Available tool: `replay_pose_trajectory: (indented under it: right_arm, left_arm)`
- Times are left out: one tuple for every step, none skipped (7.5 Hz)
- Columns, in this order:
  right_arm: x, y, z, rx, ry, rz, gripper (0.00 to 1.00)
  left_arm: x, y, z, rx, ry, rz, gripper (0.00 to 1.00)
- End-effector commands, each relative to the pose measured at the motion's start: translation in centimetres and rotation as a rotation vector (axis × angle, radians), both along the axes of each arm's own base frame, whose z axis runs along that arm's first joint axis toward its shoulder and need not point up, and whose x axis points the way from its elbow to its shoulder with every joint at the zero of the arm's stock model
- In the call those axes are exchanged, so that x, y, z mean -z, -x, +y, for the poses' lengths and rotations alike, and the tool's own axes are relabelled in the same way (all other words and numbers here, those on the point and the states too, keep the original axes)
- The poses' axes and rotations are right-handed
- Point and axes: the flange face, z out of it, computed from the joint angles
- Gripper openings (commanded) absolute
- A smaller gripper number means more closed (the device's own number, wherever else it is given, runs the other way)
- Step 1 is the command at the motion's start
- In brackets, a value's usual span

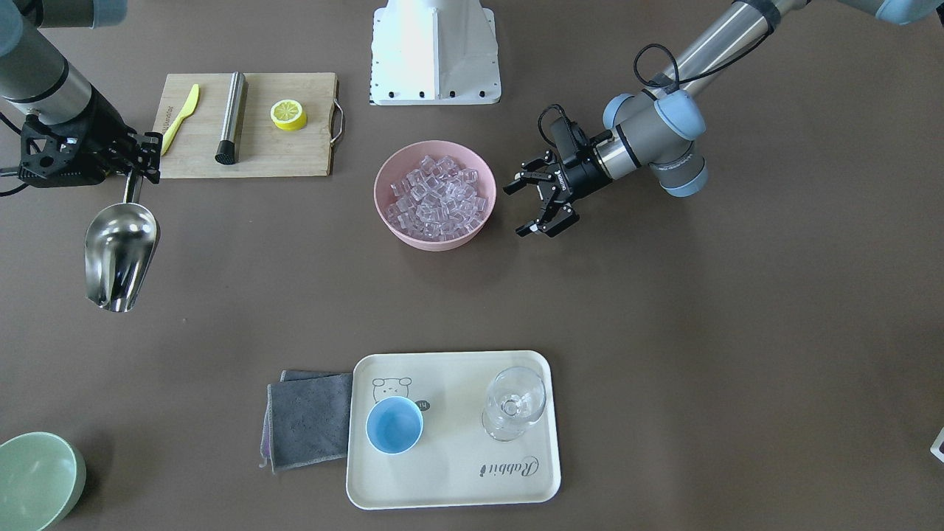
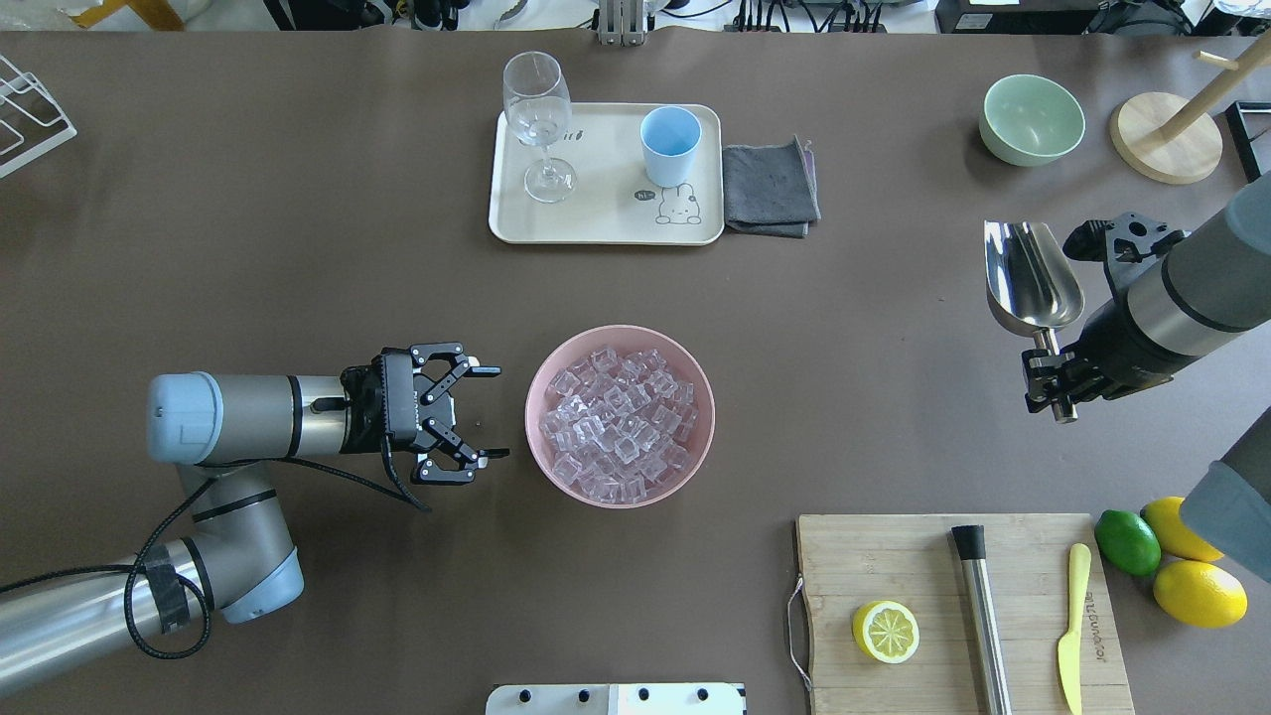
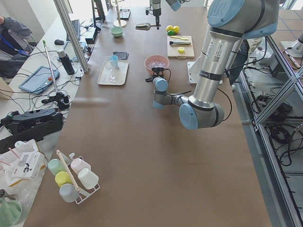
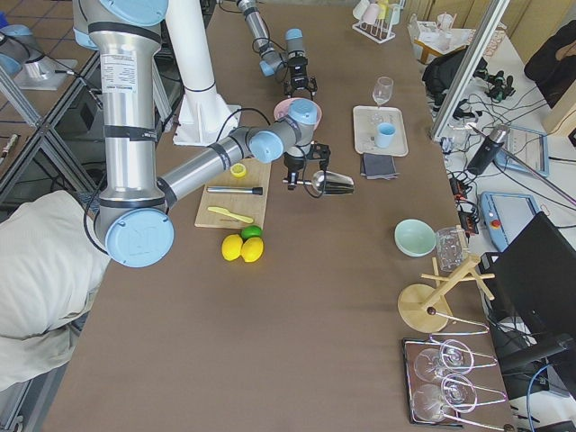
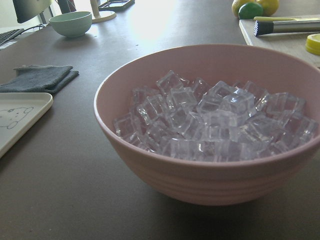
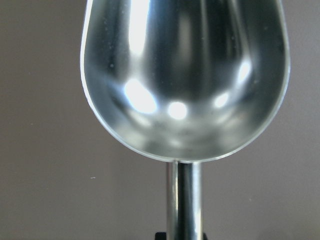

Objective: Put ice in cup with scoop
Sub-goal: 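Grasp the scoop handle with the right gripper while the left gripper reaches the bowl rim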

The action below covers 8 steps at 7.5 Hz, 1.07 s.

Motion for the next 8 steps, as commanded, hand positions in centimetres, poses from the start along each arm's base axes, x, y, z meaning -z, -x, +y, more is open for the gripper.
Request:
replay_pose_trajectory:
  right_arm:
    - [1.6,-3.1,0.5,0.147,-0.182,-0.004,0.00]
    - [3.4,-4.0,1.6,0.204,-0.236,0.001,0.00]
    - [4.9,-4.7,2.4,0.259,-0.291,0.003,0.00]
    - [5.5,-5.3,2.6,0.358,-0.396,0.043,0.00]
    - [6.4,-6.2,3.3,0.444,-0.470,0.091,0.00]
    - [7.6,-6.0,3.0,0.542,-0.524,0.117,0.00]
    - [9.3,-4.2,1.9,0.656,-0.554,0.141,0.00]
    - [11.1,-1.6,1.6,0.726,-0.579,0.198,0.00]
  left_arm:
    - [1.1,-1.5,-0.7,-0.009,0.031,-0.009,0.98]
    - [1.5,-1.7,-0.8,-0.011,0.031,-0.006,0.98]
    - [1.9,-1.9,-0.8,-0.015,0.029,-0.001,0.98]
    - [1.9,-2.0,-0.7,-0.021,0.038,-0.002,0.98]
    - [1.9,-2.0,-0.7,-0.023,0.040,-0.005,0.98]
    - [2.2,-2.3,-0.7,-0.025,0.038,-0.002,0.98]
    - [2.2,-2.7,-0.3,-0.046,0.038,-0.005,0.98]
    - [2.1,-2.7,-0.1,-0.067,0.036,-0.008,0.98]
